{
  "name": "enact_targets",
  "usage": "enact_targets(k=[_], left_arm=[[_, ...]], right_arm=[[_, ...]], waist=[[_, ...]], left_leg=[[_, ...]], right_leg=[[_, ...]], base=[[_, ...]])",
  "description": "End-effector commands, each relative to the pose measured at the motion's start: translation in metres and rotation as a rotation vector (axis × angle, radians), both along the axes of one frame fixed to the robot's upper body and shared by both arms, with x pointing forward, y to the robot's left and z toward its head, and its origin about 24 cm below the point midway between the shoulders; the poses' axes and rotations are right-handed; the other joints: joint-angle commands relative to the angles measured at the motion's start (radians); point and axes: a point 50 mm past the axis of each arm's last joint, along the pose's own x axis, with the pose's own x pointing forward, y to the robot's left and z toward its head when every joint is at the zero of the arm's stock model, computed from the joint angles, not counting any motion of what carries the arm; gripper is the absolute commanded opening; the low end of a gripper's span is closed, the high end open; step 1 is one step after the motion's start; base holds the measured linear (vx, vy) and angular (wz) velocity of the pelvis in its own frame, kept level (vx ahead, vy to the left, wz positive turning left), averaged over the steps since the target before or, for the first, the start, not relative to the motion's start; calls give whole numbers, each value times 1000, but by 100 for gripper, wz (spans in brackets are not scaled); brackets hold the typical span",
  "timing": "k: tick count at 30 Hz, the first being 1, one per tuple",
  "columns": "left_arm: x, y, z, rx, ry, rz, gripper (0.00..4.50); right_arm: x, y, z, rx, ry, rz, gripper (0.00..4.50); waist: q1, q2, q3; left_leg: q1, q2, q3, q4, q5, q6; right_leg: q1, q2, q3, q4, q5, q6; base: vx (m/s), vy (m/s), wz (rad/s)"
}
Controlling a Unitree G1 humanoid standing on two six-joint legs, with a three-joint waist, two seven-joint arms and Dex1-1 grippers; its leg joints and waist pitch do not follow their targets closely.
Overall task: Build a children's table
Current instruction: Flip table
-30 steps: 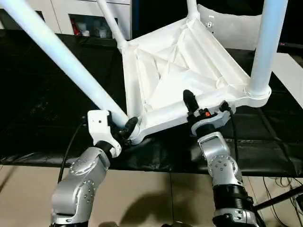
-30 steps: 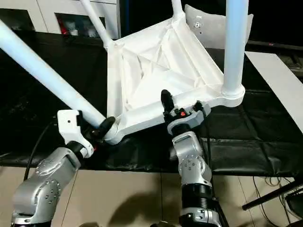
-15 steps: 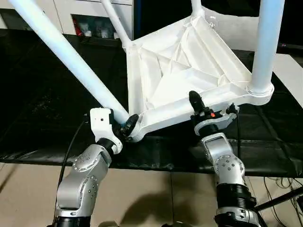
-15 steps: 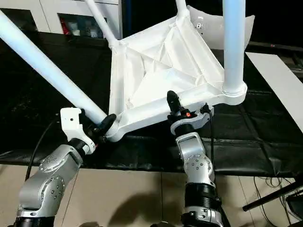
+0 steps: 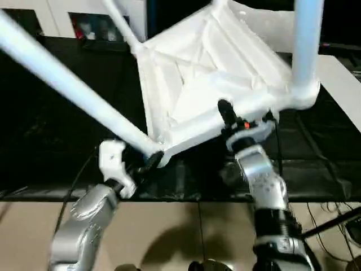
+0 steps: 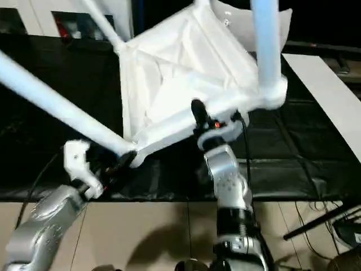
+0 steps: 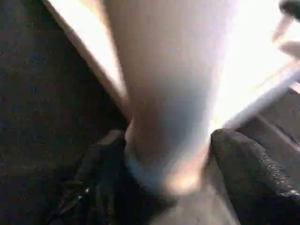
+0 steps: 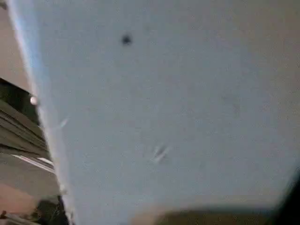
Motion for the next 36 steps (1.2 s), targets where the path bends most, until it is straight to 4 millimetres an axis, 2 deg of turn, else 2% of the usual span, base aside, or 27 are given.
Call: enact_targets(k=[1,2,4,8,9,10,11,18,20,22,25,26,28,29,33,36], left_arm=[[-4,11,-3,18,9,13,370],[-7,11,-1,32,1,-24,378],[-8,11,0,40,-4,-41,395],[-11,11,5,60,-22,-92,427],[-15,8,6,88,-18,-153,427],[-15,8,6,88,-18,-153,442],[-18,6,7,106,-15,-194,447],[-20,-10,18,129,-50,-323,450],[-19,-24,31,141,-89,-417,450],[-18,-26,35,147,-96,-432,450],[-16,-30,42,167,-115,-461,450],[-14,-36,50,182,-157,-495,450],[-12,-42,55,188,-181,-513,450],[-10,-47,59,189,-202,-520,450],[-2,-52,72,203,-260,-474,450],[9,-51,84,263,-321,-417,450]], right_arm=[[6,-13,47,-30,-193,-83,193],[7,-20,52,-94,-198,-113,193],[7,-24,55,-134,-199,-133,193],[7,-33,63,-158,-209,-161,193],[5,-45,71,-199,-213,-208,193],[5,-45,71,-199,-213,-208,192],[4,-52,76,-240,-213,-239,192],[1,-73,82,-446,-153,-343,192],[1,-86,85,-597,-111,-400,192],[1,-88,87,-642,-101,-413,191],[2,-91,89,-757,-85,-432,191],[3,-92,92,-875,-66,-446,191],[5,-91,93,-904,-63,-448,191],[7,-89,94,-910,-58,-447,191],[12,-85,92,-959,-43,-421,191],[19,-80,90,-1063,-43,-376,191]], waist=[[5,0,-82],[6,-5,-79],[14,0,-76],[23,0,-74],[26,-2,-72],[29,-2,-75],[30,-3,-74],[33,-6,-72],[33,-4,-73],[31,-7,-70],[30,-10,-70],[30,-12,-69],[28,-14,-68],[27,-15,-69],[22,-17,-70],[9,-21,-71]], left_leg=[[-2,32,6,-48,210,155],[-4,33,8,-51,178,151],[3,36,9,-52,145,136],[1,38,8,-54,117,103],[-1,38,9,-57,91,89],[2,37,8,-56,96,76],[2,35,10,-56,94,68],[-6,30,10,-58,63,17],[-2,28,11,-58,46,2],[-9,26,11,-59,25,-6],[-13,25,10,-58,11,-18],[-10,21,12,-57,-1,-23],[-14,19,13,-56,-24,-23],[-12,19,14,-55,-36,-23],[-14,19,12,-53,-65,-24],[-21,15,10,-50,-72,-20]], right_leg=[[87,-67,57,-40,176,-212],[90,-68,57,-44,134,-207],[84,-66,58,-47,83,-192],[84,-66,59,-45,58,-170],[86,-67,60,-49,26,-160],[86,-66,61,-45,26,-145],[83,-62,62,-45,34,-138],[89,-59,62,-51,-13,-89],[85,-56,61,-54,-42,-71],[90,-57,61,-59,-83,-61],[90,-56,60,-64,-142,-35],[86,-51,58,-70,-190,-14],[85,-53,58,-78,-250,4],[80,-53,57,-83,-290,17],[76,-51,52,-89,-344,37],[78,-47,48,-91,-356,51]], base=[[0,0,0],[0,0,0],[0,0,0],[0,0,0],[0,0,0],[0,0,0],[0,0,0],[0,0,0],[0,0,0],[0,0,0],[0,0,0],[0,0,0],[0,0,0],[0,0,0],[0,0,0],[0,0,0]])
